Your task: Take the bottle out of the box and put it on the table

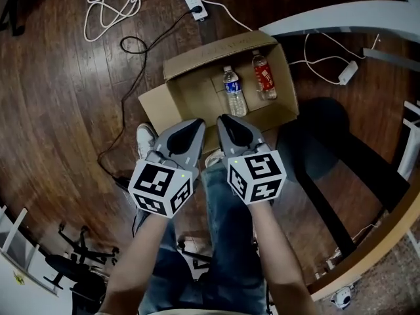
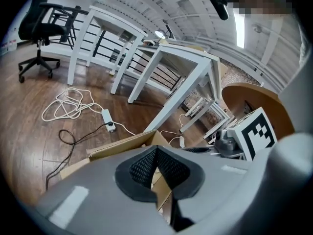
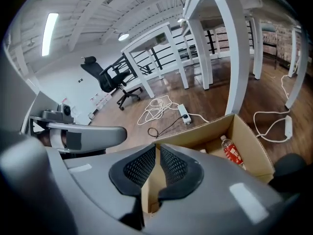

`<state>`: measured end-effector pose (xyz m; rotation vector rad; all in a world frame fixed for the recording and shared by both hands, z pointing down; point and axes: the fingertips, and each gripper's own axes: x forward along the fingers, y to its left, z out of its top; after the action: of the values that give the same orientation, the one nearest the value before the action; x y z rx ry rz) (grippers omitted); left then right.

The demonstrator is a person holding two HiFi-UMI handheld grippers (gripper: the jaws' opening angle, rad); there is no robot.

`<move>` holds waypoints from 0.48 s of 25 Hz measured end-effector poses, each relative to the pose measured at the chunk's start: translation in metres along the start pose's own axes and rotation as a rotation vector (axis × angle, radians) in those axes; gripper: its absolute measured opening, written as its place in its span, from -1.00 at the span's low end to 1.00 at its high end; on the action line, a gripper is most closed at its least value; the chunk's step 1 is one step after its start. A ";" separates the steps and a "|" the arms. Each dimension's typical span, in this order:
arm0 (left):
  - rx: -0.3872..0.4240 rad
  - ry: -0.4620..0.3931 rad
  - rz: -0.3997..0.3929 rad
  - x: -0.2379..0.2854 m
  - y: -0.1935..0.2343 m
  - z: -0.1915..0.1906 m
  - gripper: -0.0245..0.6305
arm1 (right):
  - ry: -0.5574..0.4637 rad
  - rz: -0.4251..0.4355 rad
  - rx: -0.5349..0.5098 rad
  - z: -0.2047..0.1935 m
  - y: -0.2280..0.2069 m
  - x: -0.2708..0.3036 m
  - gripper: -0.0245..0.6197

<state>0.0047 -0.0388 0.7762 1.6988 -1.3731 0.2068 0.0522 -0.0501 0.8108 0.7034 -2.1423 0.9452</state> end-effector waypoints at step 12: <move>-0.035 0.010 -0.022 0.034 0.029 -0.038 -0.93 | 0.151 -0.105 0.025 -0.064 -0.064 0.054 -0.51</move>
<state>0.0081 -0.0337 0.8346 1.6815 -1.3422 0.1779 0.0860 -0.0484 0.9107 0.7255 -1.9459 0.9395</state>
